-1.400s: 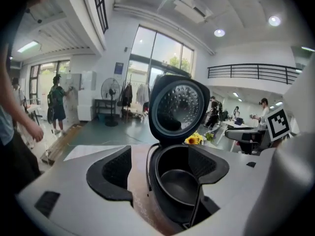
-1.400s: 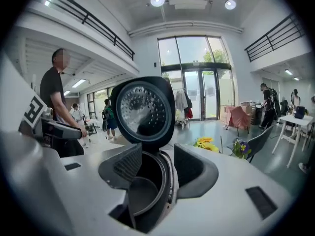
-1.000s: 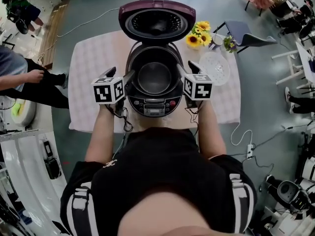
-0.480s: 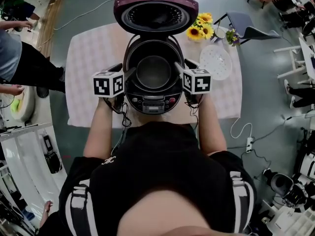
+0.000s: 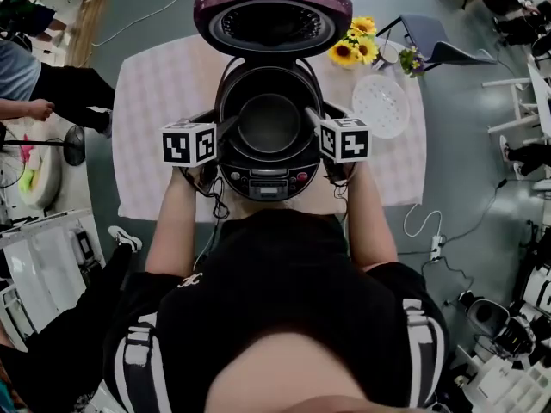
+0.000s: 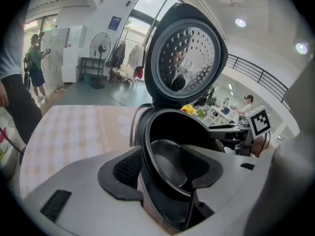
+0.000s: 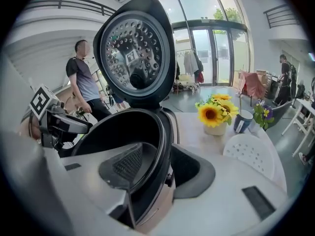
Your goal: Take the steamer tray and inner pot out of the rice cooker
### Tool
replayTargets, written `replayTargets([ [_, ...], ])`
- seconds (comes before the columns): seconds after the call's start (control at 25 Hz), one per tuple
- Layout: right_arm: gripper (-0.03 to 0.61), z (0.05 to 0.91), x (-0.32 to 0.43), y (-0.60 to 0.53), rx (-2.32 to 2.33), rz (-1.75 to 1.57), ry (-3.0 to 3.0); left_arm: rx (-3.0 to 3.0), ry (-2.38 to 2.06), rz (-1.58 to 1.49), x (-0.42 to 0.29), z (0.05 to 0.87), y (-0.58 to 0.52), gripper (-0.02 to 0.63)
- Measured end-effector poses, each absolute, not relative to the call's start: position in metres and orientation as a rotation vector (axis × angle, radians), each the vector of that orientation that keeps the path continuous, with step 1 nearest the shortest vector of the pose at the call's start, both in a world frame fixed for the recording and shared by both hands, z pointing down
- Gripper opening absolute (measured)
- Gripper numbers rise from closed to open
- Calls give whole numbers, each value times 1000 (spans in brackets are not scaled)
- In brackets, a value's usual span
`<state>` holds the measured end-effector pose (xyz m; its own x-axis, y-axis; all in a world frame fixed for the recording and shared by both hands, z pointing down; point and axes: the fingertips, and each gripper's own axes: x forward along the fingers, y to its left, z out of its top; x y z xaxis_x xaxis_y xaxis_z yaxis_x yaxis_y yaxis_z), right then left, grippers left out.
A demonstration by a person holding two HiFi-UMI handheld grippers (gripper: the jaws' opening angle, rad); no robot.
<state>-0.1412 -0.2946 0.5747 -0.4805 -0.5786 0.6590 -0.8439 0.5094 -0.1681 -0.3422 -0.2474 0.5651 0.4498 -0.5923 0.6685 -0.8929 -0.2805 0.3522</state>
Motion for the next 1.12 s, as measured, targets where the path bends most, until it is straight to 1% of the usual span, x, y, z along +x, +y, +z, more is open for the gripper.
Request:
replayTargets([
  [0.16, 179, 575, -142, -294, 1153, 622, -2209, 1990, -1252, 556, -345, 566, -248, 227],
  [0.28, 176, 575, -141, -292, 1155, 555, -2177, 1999, -1259, 604, -344, 568, -246, 196],
  [0.32, 168, 576, -140, -292, 1160, 530, -2164, 1999, -1260, 611, -343, 569, -245, 181],
  [0.4, 132, 578, -139, -295, 1173, 491, -2141, 1999, -1267, 616, -341, 570, -246, 179],
  [0.56, 130, 580, -141, -300, 1171, 491, -2130, 1988, -1292, 639, -345, 575, -253, 156],
  [0.64, 130, 580, -142, -300, 1177, 488, -2125, 1976, -1322, 660, -350, 577, -255, 126],
  [0.68, 130, 580, -141, -301, 1182, 483, -2119, 1970, -1341, 674, -353, 578, -256, 86],
  [0.72, 129, 580, -140, -301, 1186, 477, -2111, 1969, -1355, 686, -354, 578, -256, 63],
  [1.12, 116, 576, -141, -296, 1226, 369, -2029, 1987, -1365, 718, -352, 576, -253, 63],
])
